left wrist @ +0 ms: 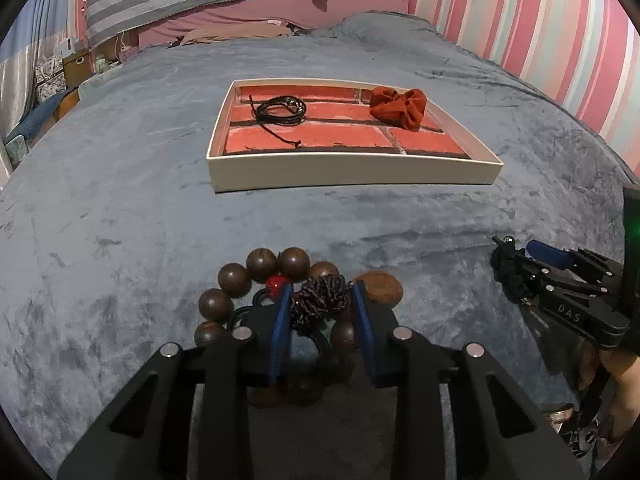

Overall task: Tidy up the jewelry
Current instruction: 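Grasp the wooden bead bracelet with left tool while right tool grasps black scrunchie, then carry both items to the tray and open both tools to release them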

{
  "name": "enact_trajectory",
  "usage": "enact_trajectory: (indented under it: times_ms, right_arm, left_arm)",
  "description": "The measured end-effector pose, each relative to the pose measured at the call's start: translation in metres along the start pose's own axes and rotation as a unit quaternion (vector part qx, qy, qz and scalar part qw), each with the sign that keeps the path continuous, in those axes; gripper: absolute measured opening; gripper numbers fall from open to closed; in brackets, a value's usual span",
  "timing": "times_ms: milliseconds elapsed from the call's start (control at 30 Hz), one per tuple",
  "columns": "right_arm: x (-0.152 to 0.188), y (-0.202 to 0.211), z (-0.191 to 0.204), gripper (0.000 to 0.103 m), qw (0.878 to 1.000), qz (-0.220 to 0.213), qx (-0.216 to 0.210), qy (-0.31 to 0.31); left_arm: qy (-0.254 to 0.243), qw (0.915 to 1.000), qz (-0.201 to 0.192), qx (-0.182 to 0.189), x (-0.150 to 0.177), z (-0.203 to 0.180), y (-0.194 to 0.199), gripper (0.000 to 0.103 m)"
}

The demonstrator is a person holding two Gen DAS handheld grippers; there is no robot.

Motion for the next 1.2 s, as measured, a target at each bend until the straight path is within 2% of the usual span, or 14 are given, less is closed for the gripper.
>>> enact_trajectory:
  times_ms: [167,300,533,667,900,1200]
  right_arm:
    - [0.001,0.000,0.002,0.043,1.000,0.000,-0.002,-0.002]
    - [0.001,0.001,0.003,0.038,1.000,0.000,-0.006,0.004]
    - [0.002,0.001,0.010,0.018,1.000,0.000,-0.011,0.020]
    - [0.001,0.002,0.012,0.013,1.000,0.000,-0.013,0.023]
    - [-0.006,0.009,0.012,0.010,1.000,-0.018,-0.019,0.018]
    - [-0.042,0.030,0.017,0.010,0.998,-0.053,-0.034,0.014]
  left_arm:
    - [0.014,0.9997,-0.007,0.016,-0.003,0.004,-0.001,0.026]
    - [0.022,0.9995,-0.013,0.018,-0.003,0.006,0.002,0.020]
    - [0.021,0.9994,-0.025,0.014,-0.005,0.005,0.008,0.017]
    - [0.014,0.9994,-0.031,0.008,-0.006,0.003,0.012,0.017]
    - [0.016,0.9988,-0.046,0.004,-0.011,0.004,0.024,0.017]
    - [0.014,0.9973,-0.071,-0.003,-0.035,0.010,0.050,0.017]
Point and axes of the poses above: each gripper's, at about its wrist camera, not at the fingertips, and y roughly against the way its jaws point, z to its left, x to its underside, the point moved 8 cm from there along -y, roughly the way its jaws point, and after that the axes turned 8 degrees about -y, right-handed, at the moved point
